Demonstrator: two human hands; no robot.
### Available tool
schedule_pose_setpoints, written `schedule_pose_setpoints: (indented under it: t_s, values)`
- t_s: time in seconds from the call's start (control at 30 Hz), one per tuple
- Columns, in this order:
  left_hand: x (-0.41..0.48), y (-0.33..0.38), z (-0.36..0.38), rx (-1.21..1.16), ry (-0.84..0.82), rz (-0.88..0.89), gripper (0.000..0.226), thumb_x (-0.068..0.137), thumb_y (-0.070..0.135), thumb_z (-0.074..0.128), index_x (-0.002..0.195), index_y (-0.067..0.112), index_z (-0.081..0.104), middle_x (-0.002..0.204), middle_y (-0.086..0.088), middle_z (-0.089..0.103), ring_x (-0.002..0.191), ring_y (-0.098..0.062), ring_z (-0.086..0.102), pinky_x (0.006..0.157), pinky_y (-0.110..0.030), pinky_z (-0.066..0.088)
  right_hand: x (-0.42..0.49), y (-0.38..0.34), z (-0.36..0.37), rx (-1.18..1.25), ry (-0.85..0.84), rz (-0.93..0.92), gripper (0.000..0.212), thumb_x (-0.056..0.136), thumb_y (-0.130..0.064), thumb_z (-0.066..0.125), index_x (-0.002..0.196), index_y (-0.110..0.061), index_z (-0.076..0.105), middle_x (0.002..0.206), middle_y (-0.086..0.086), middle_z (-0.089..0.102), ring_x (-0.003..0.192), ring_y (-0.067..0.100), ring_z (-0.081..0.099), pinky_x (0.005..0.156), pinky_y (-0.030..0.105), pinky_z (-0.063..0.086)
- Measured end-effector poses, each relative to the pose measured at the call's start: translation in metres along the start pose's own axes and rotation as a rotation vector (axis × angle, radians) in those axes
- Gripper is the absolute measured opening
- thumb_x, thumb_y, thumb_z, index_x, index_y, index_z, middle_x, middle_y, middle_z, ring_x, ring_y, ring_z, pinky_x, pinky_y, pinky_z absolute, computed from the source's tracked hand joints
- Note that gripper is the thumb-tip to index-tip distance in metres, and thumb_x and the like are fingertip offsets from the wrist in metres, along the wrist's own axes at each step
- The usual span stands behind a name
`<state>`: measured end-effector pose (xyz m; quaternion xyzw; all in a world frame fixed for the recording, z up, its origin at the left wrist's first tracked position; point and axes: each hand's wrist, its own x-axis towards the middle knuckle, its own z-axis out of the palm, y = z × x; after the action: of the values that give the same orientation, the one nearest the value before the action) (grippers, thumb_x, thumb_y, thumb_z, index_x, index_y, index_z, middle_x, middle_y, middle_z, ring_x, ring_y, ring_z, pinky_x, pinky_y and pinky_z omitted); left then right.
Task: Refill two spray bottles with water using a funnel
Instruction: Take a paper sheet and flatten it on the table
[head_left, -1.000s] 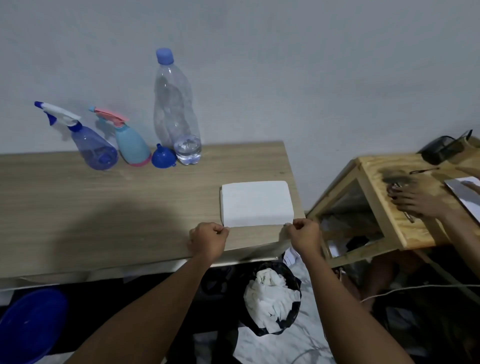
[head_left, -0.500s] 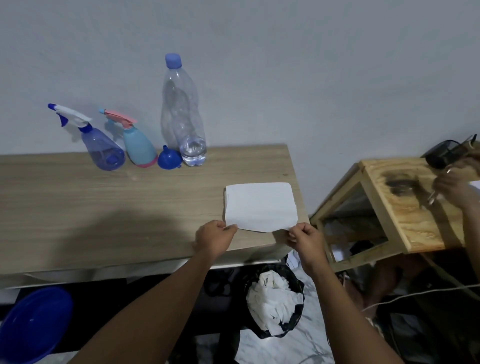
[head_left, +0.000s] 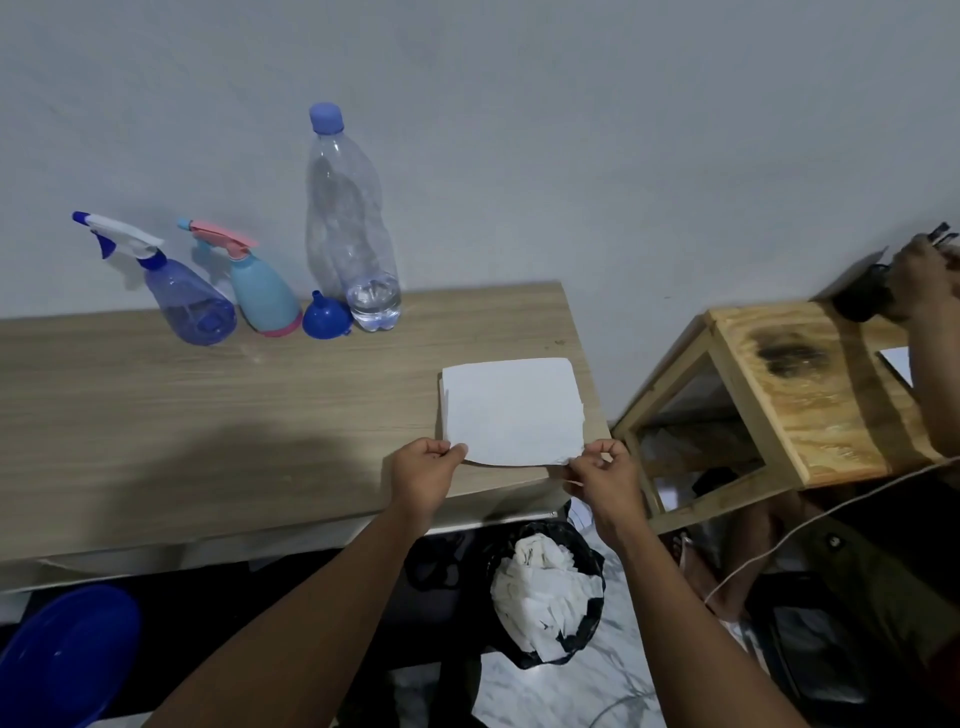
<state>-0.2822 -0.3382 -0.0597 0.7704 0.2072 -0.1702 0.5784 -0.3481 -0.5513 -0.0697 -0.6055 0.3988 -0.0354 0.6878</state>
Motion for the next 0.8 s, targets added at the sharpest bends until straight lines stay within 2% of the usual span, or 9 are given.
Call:
schedule_pose_setpoints:
  t_s: [0.13, 0.2, 0.33, 0.47, 0.57, 0.6, 0.67, 0.73, 0.8]
  values:
    - [-0.006, -0.002, -0.006, -0.061, 0.010, 0.032, 0.025, 0.081, 0.018, 0.079, 0.095, 0.006, 0.062, 0.077, -0.009, 0.069, 0.059, -0.013, 0.059, 0.051, -0.019, 0.048, -0.003, 0.002, -0.002, -0.084, -0.040, -0.034, 0.020, 0.093, 0.008, 0.055, 0.099, -0.007, 0.066, 0.081, 0.010, 0.063, 0.075, 0.022, 0.069, 0.059, 0.027, 0.054]
    - [-0.006, -0.005, -0.009, -0.066, 0.005, 0.070, 0.028, 0.083, 0.016, 0.076, 0.102, 0.007, 0.057, 0.084, -0.014, 0.070, 0.058, -0.015, 0.060, 0.048, -0.015, 0.046, -0.007, 0.002, -0.002, -0.122, -0.064, -0.066, 0.024, 0.094, 0.008, 0.054, 0.103, -0.007, 0.070, 0.075, 0.001, 0.065, 0.072, 0.015, 0.072, 0.060, 0.026, 0.054]
    - [-0.007, -0.010, -0.013, -0.026, -0.021, 0.189, 0.022, 0.090, 0.010, 0.067, 0.105, 0.009, 0.051, 0.080, -0.016, 0.067, 0.053, -0.017, 0.060, 0.047, -0.015, 0.043, -0.010, 0.000, -0.004, -0.211, -0.083, -0.120, 0.018, 0.090, 0.001, 0.068, 0.106, -0.003, 0.071, 0.079, 0.009, 0.061, 0.070, 0.017, 0.063, 0.068, 0.031, 0.060]
    - [-0.010, -0.009, -0.023, 0.008, -0.070, 0.298, 0.006, 0.092, 0.006, 0.063, 0.097, 0.009, 0.064, 0.077, -0.013, 0.064, 0.059, -0.019, 0.060, 0.056, -0.017, 0.049, -0.015, -0.006, -0.004, -0.333, -0.102, -0.171, 0.015, 0.085, -0.002, 0.075, 0.098, -0.008, 0.071, 0.076, 0.009, 0.064, 0.067, 0.019, 0.059, 0.070, 0.037, 0.057]
    - [-0.012, -0.002, -0.032, -0.029, -0.081, 0.303, 0.006, 0.089, 0.007, 0.069, 0.093, 0.011, 0.071, 0.078, -0.008, 0.069, 0.066, -0.018, 0.064, 0.068, -0.032, 0.057, -0.021, -0.012, -0.002, -0.350, -0.105, -0.224, 0.004, 0.088, -0.003, 0.072, 0.091, -0.003, 0.071, 0.075, 0.007, 0.064, 0.069, 0.021, 0.058, 0.067, 0.038, 0.054]
    - [-0.014, 0.002, -0.036, -0.035, -0.088, 0.307, 0.007, 0.086, 0.009, 0.073, 0.092, 0.012, 0.071, 0.077, -0.006, 0.071, 0.066, -0.015, 0.065, 0.069, -0.032, 0.057, -0.023, -0.016, -0.001, -0.362, -0.103, -0.250, 0.002, 0.087, -0.004, 0.072, 0.089, -0.003, 0.071, 0.073, 0.006, 0.063, 0.067, 0.020, 0.057, 0.066, 0.036, 0.053]
    - [-0.015, 0.009, -0.046, -0.039, -0.134, 0.316, 0.023, 0.076, 0.011, 0.083, 0.094, 0.012, 0.070, 0.073, -0.007, 0.072, 0.063, -0.011, 0.066, 0.065, -0.024, 0.055, -0.030, -0.028, 0.004, -0.377, -0.111, -0.296, 0.004, 0.086, -0.006, 0.072, 0.084, -0.003, 0.070, 0.070, 0.003, 0.063, 0.063, 0.015, 0.055, 0.064, 0.031, 0.050]
    - [-0.015, 0.015, -0.058, -0.029, -0.178, 0.333, 0.037, 0.068, 0.009, 0.088, 0.099, 0.011, 0.068, 0.069, -0.010, 0.069, 0.061, -0.013, 0.063, 0.065, -0.024, 0.054, -0.035, -0.041, 0.014, -0.363, -0.138, -0.318, 0.007, 0.086, -0.007, 0.071, 0.080, -0.003, 0.069, 0.067, 0.000, 0.063, 0.059, 0.011, 0.054, 0.061, 0.027, 0.047]
    - [-0.011, 0.022, -0.072, 0.003, -0.143, 0.371, 0.034, 0.070, 0.009, 0.087, 0.098, 0.014, 0.069, 0.069, -0.007, 0.069, 0.061, -0.013, 0.062, 0.065, -0.026, 0.054, -0.037, -0.054, 0.027, -0.343, -0.176, -0.323, 0.008, 0.087, -0.007, 0.070, 0.079, -0.006, 0.070, 0.069, 0.000, 0.065, 0.062, 0.012, 0.056, 0.062, 0.027, 0.047]
